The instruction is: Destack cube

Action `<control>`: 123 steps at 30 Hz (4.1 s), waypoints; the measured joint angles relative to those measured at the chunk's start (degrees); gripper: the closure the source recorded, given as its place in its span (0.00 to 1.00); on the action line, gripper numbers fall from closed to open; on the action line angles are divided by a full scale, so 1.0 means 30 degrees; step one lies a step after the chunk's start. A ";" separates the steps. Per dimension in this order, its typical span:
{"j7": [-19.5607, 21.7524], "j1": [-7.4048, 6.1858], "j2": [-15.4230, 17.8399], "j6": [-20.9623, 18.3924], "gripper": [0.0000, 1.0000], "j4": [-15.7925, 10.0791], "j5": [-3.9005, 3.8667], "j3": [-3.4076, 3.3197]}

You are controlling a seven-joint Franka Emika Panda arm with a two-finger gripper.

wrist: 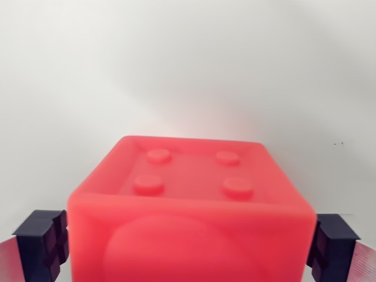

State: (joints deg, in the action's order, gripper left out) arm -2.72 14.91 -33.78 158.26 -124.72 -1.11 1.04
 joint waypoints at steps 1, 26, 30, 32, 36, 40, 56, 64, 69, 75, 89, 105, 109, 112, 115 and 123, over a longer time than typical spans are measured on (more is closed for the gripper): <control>0.0000 0.0000 0.0000 0.0000 0.00 0.0000 0.0000 0.0000; 0.0000 0.0002 0.1249 -0.0834 0.00 -0.0344 0.0002 0.0003; 0.0000 0.0009 0.1836 -0.1273 0.00 -0.0493 0.0006 0.0014; 0.0000 0.0011 0.2060 -0.1461 0.00 -0.0529 0.0007 0.0017; 0.0000 0.0017 0.2759 -0.1997 0.00 -0.0667 0.0016 0.0029; 0.0000 0.0020 0.3391 -0.2519 0.00 -0.0774 0.0027 0.0041; -0.0056 0.0029 0.6276 -0.5271 0.00 -0.0873 0.0129 0.0073; -0.0101 0.0029 0.7521 -0.6778 0.00 -0.0633 0.0168 0.0074; -0.0121 0.0029 0.8228 -0.7693 0.00 -0.0391 0.0187 0.0074; -0.0143 0.0029 0.8949 -0.8794 0.00 -0.0023 0.0207 0.0074; -0.0178 0.0028 1.0157 -1.0957 0.00 0.0933 0.0241 0.0074; -0.0195 0.0028 1.0764 -1.2318 0.00 0.1679 0.0256 0.0074; -0.0196 0.0028 1.0779 -1.2377 0.00 0.1735 0.0256 0.0074; -0.0195 0.0028 1.0762 -1.2376 0.00 0.1729 0.0256 0.0074; -0.0195 0.0028 1.0760 -1.2376 0.00 0.1728 0.0256 0.0074; -0.0195 0.0028 1.0760 -1.2376 0.00 0.1728 0.0256 0.0074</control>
State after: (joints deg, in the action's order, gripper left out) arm -3.31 15.00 -1.50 121.14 -119.54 -0.34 1.26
